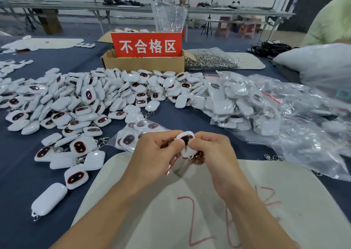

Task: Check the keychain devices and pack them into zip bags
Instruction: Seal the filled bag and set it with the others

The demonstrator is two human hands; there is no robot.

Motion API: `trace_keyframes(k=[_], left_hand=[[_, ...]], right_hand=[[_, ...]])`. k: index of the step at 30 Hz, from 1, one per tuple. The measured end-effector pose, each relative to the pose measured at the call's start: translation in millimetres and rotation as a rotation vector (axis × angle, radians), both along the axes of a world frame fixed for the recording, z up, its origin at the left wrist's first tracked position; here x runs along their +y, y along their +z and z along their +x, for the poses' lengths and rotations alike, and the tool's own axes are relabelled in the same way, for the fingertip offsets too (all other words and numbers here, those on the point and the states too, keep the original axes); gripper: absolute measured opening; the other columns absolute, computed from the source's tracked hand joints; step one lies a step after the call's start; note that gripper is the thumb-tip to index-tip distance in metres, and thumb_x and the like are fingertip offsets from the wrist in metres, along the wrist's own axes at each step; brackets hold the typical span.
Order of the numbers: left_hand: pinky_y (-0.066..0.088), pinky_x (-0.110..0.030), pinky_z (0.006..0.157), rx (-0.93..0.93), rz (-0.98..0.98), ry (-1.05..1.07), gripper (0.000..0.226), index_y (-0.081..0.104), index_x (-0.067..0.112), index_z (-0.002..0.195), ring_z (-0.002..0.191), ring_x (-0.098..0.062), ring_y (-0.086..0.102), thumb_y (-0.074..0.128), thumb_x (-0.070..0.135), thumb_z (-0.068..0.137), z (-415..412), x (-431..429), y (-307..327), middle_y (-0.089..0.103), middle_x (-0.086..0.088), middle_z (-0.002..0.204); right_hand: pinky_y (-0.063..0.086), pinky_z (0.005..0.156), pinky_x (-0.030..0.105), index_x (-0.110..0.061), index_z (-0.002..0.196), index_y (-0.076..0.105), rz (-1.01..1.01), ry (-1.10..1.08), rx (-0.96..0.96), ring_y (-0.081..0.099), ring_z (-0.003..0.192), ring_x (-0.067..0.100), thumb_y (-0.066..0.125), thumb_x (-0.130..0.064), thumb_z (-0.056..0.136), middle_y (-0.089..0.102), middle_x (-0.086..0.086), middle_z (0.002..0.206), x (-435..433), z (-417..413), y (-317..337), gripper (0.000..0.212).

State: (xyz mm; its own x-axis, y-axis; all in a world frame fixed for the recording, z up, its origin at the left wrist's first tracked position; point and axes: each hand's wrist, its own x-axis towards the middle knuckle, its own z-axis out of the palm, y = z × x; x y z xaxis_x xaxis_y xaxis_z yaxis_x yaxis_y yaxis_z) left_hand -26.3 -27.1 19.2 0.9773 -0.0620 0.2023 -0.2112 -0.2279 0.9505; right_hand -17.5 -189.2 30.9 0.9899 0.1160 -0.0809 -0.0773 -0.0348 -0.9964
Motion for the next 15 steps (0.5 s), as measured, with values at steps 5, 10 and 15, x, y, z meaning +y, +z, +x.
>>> trace_keyframes(k=[5, 10, 15], left_hand=[[0.051, -0.046, 0.058, -0.039, 0.051, -0.008, 0.022, 0.078, 0.018, 0.096, 0.064, -0.033, 0.06, 0.064, 0.032, 0.088, -1.0, 2.1, -2.1, 0.068, -0.017, 0.077], [0.056, -0.036, 0.066, -0.037, 0.047, 0.041, 0.021, 0.08, 0.035, 0.098, 0.065, -0.019, 0.064, 0.064, 0.025, 0.09, 0.7, 1.2, 0.1, 0.074, 0.001, 0.077], [0.057, -0.04, 0.069, -0.03, 0.08, 0.123, 0.02, 0.08, 0.038, 0.092, 0.064, -0.014, 0.064, 0.062, 0.03, 0.088, 0.3, 1.4, 2.0, 0.075, 0.006, 0.074]], right_hand=[[0.046, 0.067, 0.037, -0.007, 0.073, 0.075, -0.064, -0.097, -0.016, 0.05, 0.064, 0.016, 0.063, -0.023, 0.066, 0.064, 0.027, 0.08, 6.4, -6.6, -0.7, 0.021], [0.048, 0.061, 0.019, -0.018, 0.076, 0.078, -0.068, -0.008, -0.025, 0.058, 0.063, 0.01, 0.064, -0.018, 0.083, 0.073, 0.005, 0.074, 5.2, -4.6, 1.9, 0.016], [0.045, 0.055, 0.015, -0.018, 0.076, 0.076, -0.034, 0.054, 0.024, 0.062, 0.06, 0.011, 0.065, -0.012, 0.082, 0.076, 0.002, 0.075, 7.1, -4.9, 4.6, 0.014]])
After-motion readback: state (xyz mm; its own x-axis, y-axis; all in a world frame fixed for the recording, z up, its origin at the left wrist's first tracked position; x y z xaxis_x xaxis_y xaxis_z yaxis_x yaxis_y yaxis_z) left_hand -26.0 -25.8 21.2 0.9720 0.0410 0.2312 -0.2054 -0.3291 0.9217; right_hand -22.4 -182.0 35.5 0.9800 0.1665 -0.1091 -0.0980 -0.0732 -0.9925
